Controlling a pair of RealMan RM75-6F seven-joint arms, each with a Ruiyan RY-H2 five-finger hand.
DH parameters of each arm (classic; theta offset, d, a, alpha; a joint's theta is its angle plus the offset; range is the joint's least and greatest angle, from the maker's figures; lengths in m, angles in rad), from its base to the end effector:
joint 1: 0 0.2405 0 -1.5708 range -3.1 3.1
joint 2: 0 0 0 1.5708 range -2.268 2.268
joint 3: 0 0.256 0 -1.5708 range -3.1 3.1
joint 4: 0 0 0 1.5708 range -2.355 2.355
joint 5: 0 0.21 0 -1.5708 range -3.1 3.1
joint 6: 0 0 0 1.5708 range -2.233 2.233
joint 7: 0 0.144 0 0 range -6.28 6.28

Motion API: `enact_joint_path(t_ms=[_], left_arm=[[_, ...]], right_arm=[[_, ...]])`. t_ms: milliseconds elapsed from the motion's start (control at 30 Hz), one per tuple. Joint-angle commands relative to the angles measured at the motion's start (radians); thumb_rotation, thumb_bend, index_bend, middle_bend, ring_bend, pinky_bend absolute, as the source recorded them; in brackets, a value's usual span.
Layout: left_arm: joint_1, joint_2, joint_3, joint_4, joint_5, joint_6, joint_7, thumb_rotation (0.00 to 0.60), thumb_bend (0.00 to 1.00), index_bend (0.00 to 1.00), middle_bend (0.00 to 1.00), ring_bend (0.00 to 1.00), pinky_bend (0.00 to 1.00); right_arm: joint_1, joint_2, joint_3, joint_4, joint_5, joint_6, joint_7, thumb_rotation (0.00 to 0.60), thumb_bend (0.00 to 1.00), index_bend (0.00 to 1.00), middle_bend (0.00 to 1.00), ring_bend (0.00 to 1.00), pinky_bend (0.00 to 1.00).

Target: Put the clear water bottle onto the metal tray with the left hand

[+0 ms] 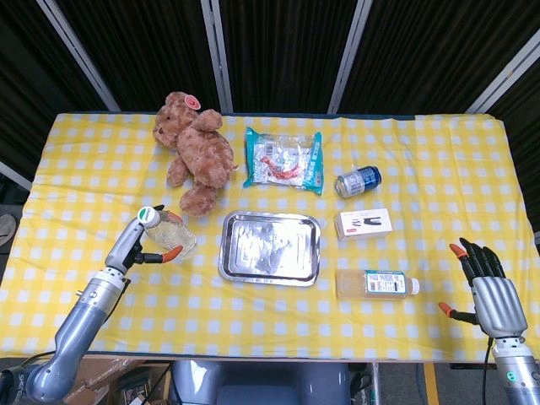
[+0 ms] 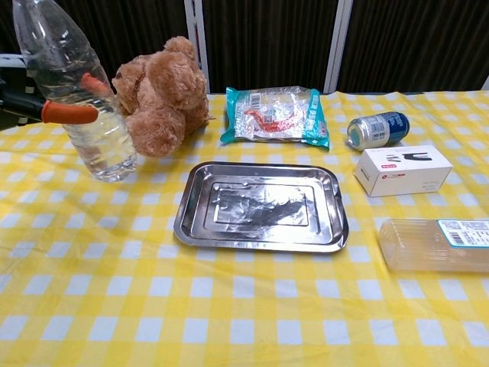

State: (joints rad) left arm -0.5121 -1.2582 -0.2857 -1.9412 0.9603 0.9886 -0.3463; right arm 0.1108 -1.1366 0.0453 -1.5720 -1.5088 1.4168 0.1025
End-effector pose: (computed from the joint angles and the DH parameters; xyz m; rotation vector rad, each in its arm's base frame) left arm -0.1601 0.2937 0.0643 -1.1875 -1.9100 -1.3699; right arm -0.3159 -0.1885 0.1473 1.4132 -1.0020 0.9436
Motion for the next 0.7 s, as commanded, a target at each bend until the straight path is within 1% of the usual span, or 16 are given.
enact_joint_path(t_ms=[33,133,267,467,533,600,633,700], left_arm=[[-0.02,-0.031,-0.014,-0.005,-0.012,0.006,0.012,0.6,0.42,0.51,0.51,0.04,0.03],[-0.048,-0.067,-0.035,-0.024,-0.022,0.011,0.035,0.6,0.42,0.52,0.51,0.04,0.03],[-0.118,-0.139,-0.058,-0.042,-0.066,0.027,0.132,0.6,0.43,0.52,0.52,0.04,0.03],[-0.255,-0.27,-0.094,-0.048,-0.228,0.072,0.326,0.6,0.43,0.52,0.51,0.04,0.03],[-0.309,-0.334,-0.121,-0.038,-0.307,0.109,0.385,0.6,0.43,0.52,0.51,0.04,0.03],[-0.347,-0.388,-0.158,-0.036,-0.373,0.145,0.409,0.6,0.43,0.52,0.52,0.04,0.03],[-0.356,-0.402,-0.169,-0.037,-0.388,0.154,0.412,0.6,0.43,0.52,0.52,0.04,0.03],[-0.376,-0.42,-0.175,-0.05,-0.413,0.168,0.438,0.6,0.43,0.52,0.52,0.04,0.03]], right_arm=[[0.0,0.0,-0.001,0.0,-0.002,-0.001,-0.002,0.6,0.05,0.1,0.0,0.0,0.0],[0.001,-0.001,-0.002,0.0,-0.003,-0.002,-0.003,0.6,0.05,0.1,0.0,0.0,0.0],[0.002,-0.002,0.0,0.001,-0.001,-0.002,-0.002,0.6,0.05,0.1,0.0,0.0,0.0],[0.002,0.001,0.001,0.006,0.003,-0.003,0.005,0.6,0.05,0.1,0.0,0.0,0.0],[0.002,0.002,0.002,0.008,0.003,-0.003,0.009,0.6,0.05,0.1,0.0,0.0,0.0],[0.002,0.003,0.003,0.01,0.003,-0.001,0.013,0.6,0.05,0.1,0.0,0.0,0.0],[0.001,0.004,0.003,0.01,0.003,0.0,0.014,0.6,0.05,0.1,0.0,0.0,0.0],[-0.001,0.007,0.003,0.008,0.0,0.006,0.021,0.6,0.05,0.1,0.0,0.0,0.0]])
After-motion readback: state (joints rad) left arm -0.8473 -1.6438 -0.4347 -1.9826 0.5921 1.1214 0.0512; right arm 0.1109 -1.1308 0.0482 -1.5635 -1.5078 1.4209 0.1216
